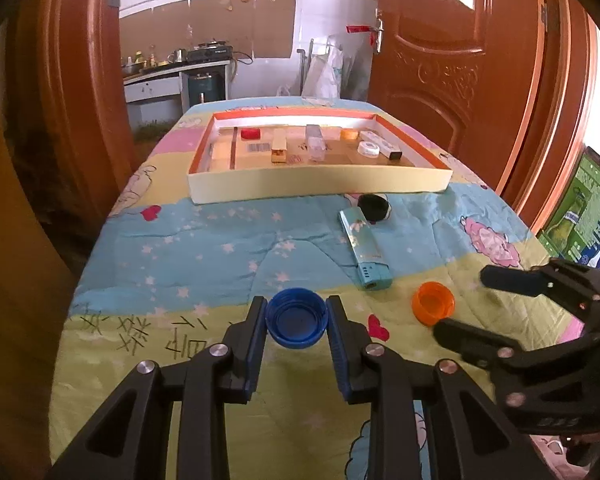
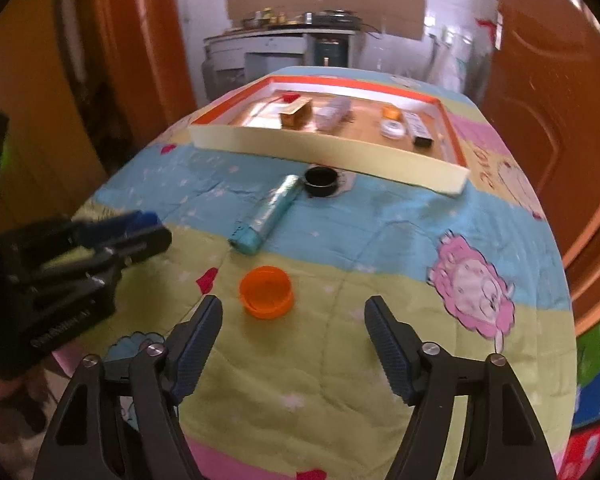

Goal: Organize rigid objects
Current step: 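Close the right gripper on the orange cup while the left gripper lifts the blue cap, then carry the blue cap with the left gripper while the right gripper carries the orange cup to the tray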

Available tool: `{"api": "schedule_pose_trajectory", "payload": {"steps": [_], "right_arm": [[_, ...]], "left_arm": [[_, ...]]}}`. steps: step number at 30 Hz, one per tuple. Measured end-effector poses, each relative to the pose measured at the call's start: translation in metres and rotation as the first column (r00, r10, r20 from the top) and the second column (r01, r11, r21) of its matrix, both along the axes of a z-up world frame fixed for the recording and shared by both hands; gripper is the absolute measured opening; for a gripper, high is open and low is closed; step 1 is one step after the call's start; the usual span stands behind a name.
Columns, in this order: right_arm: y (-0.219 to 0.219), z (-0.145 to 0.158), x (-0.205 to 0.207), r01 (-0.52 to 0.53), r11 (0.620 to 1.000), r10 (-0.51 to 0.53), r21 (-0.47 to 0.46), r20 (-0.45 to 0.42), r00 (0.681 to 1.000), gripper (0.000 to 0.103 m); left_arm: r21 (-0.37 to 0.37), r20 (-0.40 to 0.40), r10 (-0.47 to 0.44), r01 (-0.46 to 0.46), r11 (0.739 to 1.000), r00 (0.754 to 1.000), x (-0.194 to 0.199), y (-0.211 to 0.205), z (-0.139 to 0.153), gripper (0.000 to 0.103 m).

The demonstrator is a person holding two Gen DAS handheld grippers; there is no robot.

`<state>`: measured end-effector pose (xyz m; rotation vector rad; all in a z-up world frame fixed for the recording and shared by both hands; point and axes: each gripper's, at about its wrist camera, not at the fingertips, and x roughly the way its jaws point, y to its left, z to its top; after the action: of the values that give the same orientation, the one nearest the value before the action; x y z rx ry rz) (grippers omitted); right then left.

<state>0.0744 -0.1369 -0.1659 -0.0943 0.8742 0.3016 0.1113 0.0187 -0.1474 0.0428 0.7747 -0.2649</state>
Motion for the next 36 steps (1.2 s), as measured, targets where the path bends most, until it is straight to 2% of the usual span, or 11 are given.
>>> {"api": "schedule_pose_trajectory", "payload": {"steps": [4,9,21,27,36], "right_arm": [[0.008,-0.007,0.008,-0.032,0.999,0.032,-0.017,-0.016,0.999,0.031],[0.014,-0.009,0.01,-0.053,0.997,0.053,-0.05,-0.004,0.999,0.031],[-0.006,0.016,0.009,-0.002,1.0,0.003,-0.017,0.056,0.998,0.031],[-0.02,0.036,0.019,0.021,1.0,-0.022,0.004,0.084,0.996,0.031],[-0.037,0.075,0.046,0.03,0.999,-0.033,0.019,0.158,0.987,0.031]], "left_arm": [[-0.003,0.0,0.015,-0.015,1.0,1.0,-0.001,0.005,0.002,0.03],[-0.019,-0.013,0.022,-0.023,1.0,1.0,0.0,0.011,-0.002,0.03],[-0.026,0.002,0.015,-0.015,1.0,1.0,0.002,0.012,0.008,0.03],[-0.022,0.029,0.009,-0.008,1.0,1.0,0.013,0.01,0.026,0.03],[-0.021,0.077,0.018,-0.016,1.0,0.997,0.049,0.008,0.072,0.03]]}}
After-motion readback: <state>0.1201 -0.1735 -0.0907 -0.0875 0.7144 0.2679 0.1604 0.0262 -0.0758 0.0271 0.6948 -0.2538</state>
